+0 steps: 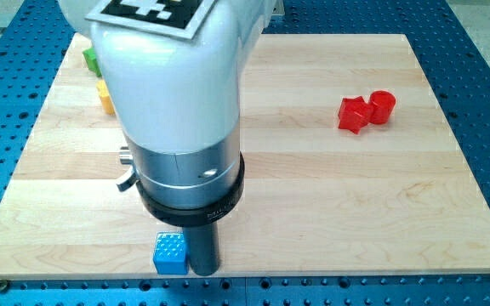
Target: Place the blue blocks horizontally to each other
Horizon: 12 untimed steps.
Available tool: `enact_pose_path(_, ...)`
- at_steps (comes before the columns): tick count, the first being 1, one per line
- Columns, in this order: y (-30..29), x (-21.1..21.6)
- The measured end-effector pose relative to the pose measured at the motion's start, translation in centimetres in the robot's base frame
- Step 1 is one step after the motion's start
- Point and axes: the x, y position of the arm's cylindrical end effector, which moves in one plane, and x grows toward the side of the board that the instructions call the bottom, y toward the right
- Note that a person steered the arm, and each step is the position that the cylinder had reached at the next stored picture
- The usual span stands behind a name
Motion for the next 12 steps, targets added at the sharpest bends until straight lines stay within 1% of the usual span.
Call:
enact_pose_path(1, 0.2, -4.1)
enact_pose_path(2, 0.9, -9.1)
enact_pose_path(3, 2.4, -8.6)
enact_pose_path(4, 6.8, -5.8)
enact_pose_path(5, -1.9, -3.4)
enact_pose_path(6, -5.8, -8.3)
enact_pose_path(8, -6.3, -16.4)
enact_pose_path(9, -1.1, -16.3)
enact_pose_path(10, -5.6, -19.2)
enact_pose_path(11, -11.8, -18.8)
enact_pose_path(12, -12.2, -17.6)
